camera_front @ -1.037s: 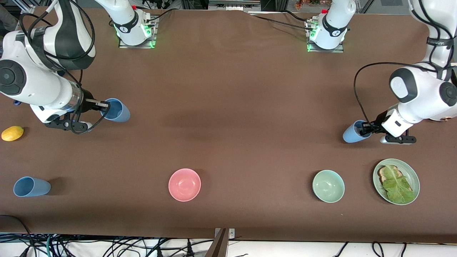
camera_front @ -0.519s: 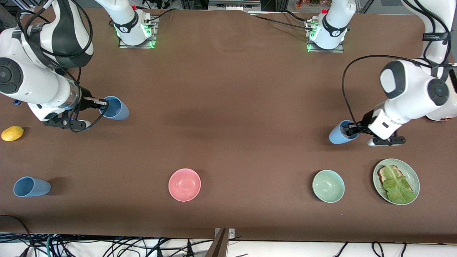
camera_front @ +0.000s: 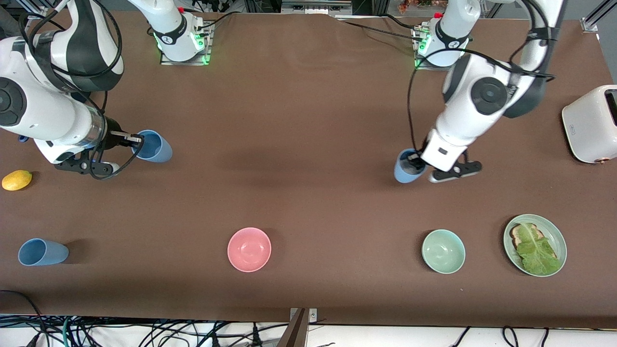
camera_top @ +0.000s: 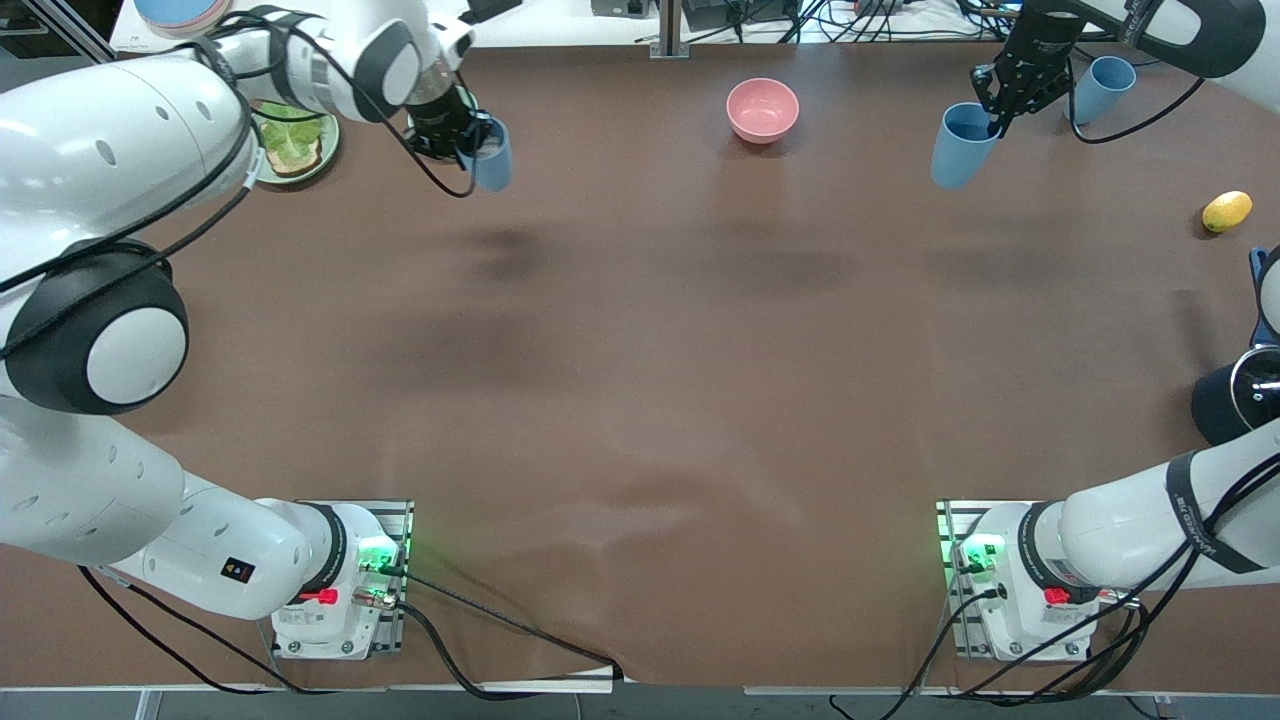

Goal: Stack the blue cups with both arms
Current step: 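Carry both blue cups toward the table middle with both grippers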

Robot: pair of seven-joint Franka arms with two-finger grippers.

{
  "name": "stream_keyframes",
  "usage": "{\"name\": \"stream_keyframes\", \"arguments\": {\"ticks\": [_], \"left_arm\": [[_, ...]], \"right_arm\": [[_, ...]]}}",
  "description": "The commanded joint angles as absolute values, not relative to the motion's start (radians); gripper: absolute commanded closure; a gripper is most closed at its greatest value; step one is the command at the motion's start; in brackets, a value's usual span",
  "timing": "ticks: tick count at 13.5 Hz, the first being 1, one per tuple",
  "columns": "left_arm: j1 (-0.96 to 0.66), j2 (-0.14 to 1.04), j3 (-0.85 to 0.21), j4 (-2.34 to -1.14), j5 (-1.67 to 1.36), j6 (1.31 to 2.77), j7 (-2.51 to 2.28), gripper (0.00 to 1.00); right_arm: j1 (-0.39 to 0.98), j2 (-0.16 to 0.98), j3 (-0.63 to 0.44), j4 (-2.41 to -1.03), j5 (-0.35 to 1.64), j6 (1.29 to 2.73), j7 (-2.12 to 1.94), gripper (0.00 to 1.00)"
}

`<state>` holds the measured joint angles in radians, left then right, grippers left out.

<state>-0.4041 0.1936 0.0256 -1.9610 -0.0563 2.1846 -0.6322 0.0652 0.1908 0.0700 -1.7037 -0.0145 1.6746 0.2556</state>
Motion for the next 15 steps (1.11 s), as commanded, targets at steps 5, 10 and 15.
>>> {"name": "stream_keyframes", "arguments": {"ticks": [5,10,15], "left_arm": [[-0.638,0.325,0.014,-1.806,-0.028,2.161,-1.049,1.00],[-0.764,0.520,0.015,-1.616,-0.029,2.169,-1.241,1.00],[-0.775,0.624,0.015,-1.592,-0.031,2.299,-1.278,1.00]], "right_arm": [[0.066,0.189,0.074,-1.681,-0.011,1.646,0.267,1.00],[0.092,0.189,0.097,-1.680,-0.011,1.647,0.366,1.00],[0.152,0.198,0.106,-1.661,-0.011,1.647,0.480,1.00]]}}
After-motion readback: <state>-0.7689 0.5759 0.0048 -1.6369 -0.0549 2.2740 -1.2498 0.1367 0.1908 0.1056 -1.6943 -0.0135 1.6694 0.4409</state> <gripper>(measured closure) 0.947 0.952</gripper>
